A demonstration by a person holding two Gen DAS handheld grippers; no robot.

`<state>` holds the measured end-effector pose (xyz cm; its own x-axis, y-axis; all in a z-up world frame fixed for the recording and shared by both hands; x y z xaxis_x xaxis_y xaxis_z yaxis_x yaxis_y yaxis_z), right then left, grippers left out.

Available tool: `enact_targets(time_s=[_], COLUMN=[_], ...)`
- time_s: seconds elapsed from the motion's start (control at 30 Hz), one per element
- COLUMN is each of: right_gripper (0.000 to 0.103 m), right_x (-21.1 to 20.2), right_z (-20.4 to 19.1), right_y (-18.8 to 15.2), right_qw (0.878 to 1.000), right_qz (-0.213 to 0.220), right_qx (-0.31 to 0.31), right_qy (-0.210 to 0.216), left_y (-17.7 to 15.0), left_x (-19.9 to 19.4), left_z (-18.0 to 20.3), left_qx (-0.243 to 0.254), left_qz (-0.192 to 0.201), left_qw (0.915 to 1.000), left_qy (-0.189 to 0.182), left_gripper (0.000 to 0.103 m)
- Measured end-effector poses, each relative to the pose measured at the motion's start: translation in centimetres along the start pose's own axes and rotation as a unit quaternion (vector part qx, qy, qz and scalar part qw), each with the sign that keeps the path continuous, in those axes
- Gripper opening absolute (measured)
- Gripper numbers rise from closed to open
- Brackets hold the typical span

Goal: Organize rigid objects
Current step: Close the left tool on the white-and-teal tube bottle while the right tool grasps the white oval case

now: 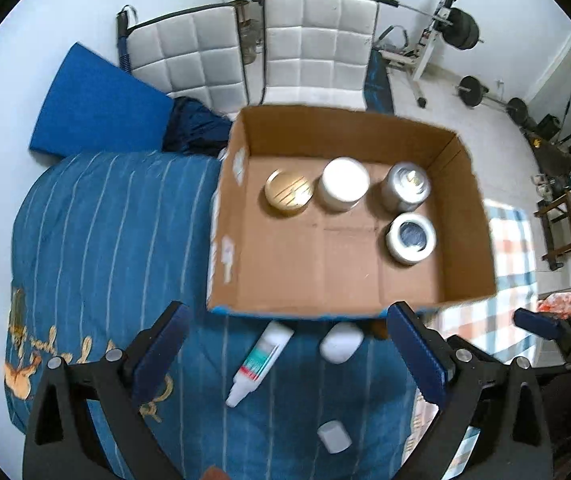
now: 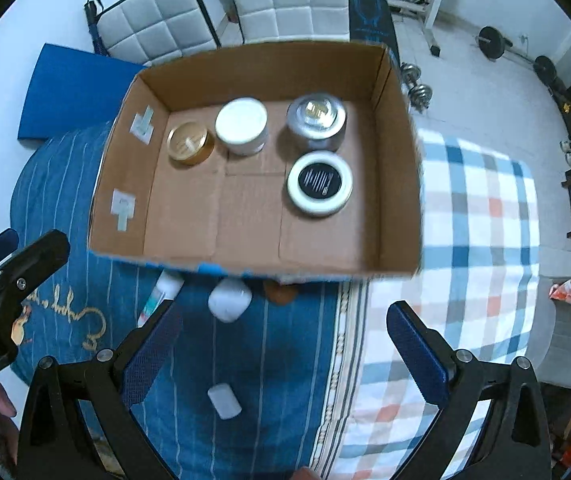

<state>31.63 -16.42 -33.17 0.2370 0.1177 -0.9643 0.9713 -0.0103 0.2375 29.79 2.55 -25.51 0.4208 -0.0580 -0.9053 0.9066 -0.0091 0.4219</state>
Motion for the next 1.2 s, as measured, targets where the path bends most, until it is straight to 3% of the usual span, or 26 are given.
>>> enact_targets(time_s=[0.27, 0.37, 0.43, 0.5, 0.57, 0.63, 0.73, 0.97, 1.03, 1.1, 1.2], right_gripper=[0.103, 0.102, 0.096, 0.083, 0.077, 0.074, 0.073, 0.073, 0.061, 0.055, 0.049], right_x=[5.1, 8.1, 9.9, 11.6, 13.3, 14.7, 16.2, 16.9, 17.1, 17.2, 17.2], right_z=[-1.1, -2.2, -2.9, -3.3, -3.4, -3.3, -3.2, -4.0, -4.6, -5.3, -5.6], right_y=[-4.9, -6.5, -7.0, -7.3, -7.4, -7.5, -7.5, -7.2, -7.5, -7.9, -8.8], right_qw=[0.998, 0.995, 0.993, 0.992, 0.989, 0.986, 0.982, 0.977, 0.979, 0.984, 0.988], right_qz=[-0.06, -0.08, -0.086, -0.091, -0.092, -0.092, -0.085, -0.03, -0.027, -0.027, -0.038], right_qx=[0.006, 0.024, 0.039, 0.059, 0.087, 0.115, 0.148, 0.202, 0.197, 0.175, 0.147], right_qy=[0.035, 0.053, 0.067, 0.072, 0.078, 0.08, 0.082, 0.062, 0.043, 0.021, 0.021], left_y=[-7.1, -9.2, -10.1, -10.6, -11.1, -11.7, -12.6, -14.6, -14.9, -15.1, -14.9], left_x=[6.0, 9.4, 11.7, 13.9, 15.9, 17.5, 18.2, 17.3, 17.1, 16.9, 16.7], left_z=[-3.4, -4.2, -4.5, -4.7, -4.8, -4.9, -5.3, -7.1, -7.3, -7.4, -7.2], left_qx=[-0.002, -0.002, 0.004, 0.012, 0.017, 0.012, -0.009, -0.074, -0.082, -0.083, -0.08], left_qz=[-0.067, -0.1, -0.115, -0.132, -0.146, -0.165, -0.178, -0.189, -0.194, -0.196, -0.197], left_qw=[0.996, 0.9933, 0.9916, 0.9894, 0.9875, 0.9855, 0.9836, 0.9791, 0.9775, 0.977, 0.977], left_qy=[0.06, 0.058, 0.059, 0.06, 0.056, 0.036, 0.026, 0.013, 0.012, 0.011, 0.01], left_gripper=[0.1, 0.082, 0.081, 0.078, 0.066, 0.047, 0.037, 0.036, 0.035, 0.035, 0.036])
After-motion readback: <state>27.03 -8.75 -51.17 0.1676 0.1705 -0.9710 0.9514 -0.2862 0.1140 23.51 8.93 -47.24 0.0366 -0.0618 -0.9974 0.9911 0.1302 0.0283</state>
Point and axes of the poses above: each gripper's, at about its wrist camera, not at the fingertips, and x roughly the way its jaws point, z to its right, y to its top, the point moved 4 cm from there along x, roughly the way its jaws point, and after that the axes turned 5 degrees about z, right-handed, at the moved point
